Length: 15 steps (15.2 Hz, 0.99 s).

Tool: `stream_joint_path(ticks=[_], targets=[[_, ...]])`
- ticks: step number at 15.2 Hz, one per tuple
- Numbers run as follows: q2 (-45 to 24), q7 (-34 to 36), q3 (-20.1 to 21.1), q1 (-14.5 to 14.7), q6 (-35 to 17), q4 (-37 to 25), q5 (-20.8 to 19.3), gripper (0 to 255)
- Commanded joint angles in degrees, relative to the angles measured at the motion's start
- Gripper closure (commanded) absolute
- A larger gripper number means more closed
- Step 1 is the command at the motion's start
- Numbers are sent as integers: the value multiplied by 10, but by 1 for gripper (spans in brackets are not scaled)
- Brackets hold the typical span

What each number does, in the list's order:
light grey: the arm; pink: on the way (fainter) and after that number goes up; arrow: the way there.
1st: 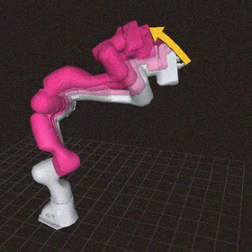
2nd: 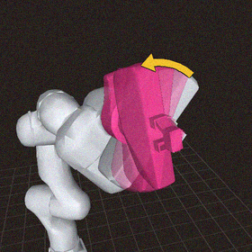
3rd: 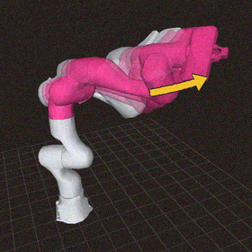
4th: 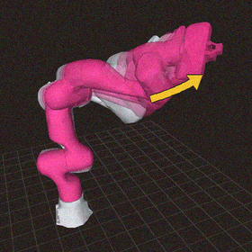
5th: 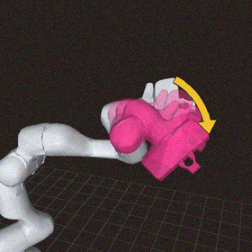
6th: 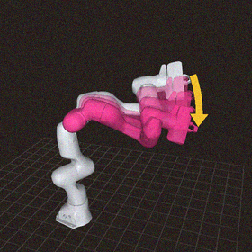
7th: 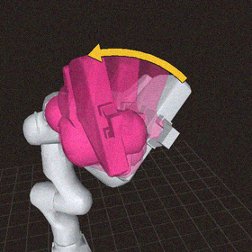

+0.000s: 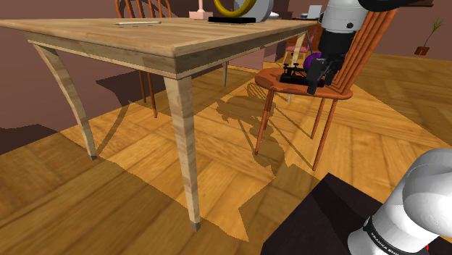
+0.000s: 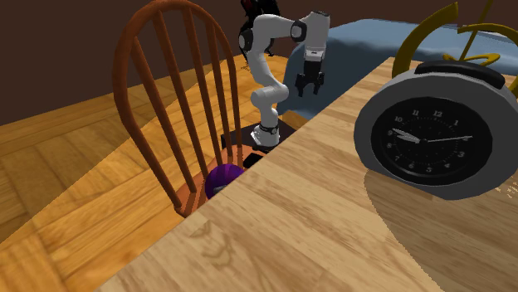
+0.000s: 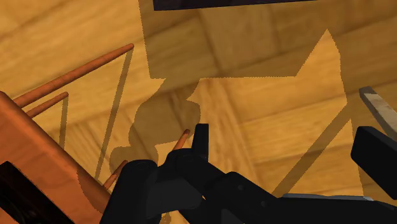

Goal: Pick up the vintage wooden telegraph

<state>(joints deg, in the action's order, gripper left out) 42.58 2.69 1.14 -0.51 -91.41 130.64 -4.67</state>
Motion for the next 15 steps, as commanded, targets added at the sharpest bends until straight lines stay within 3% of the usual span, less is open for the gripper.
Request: stream_joint_path(ticks=[1, 9, 15], targets=[[0, 0, 0, 0, 0, 0, 0, 0], [-85, -157, -111, -9, -42, -56, -40, 0], [-181, -277, -190, -6, -67, -135, -39, 0]])
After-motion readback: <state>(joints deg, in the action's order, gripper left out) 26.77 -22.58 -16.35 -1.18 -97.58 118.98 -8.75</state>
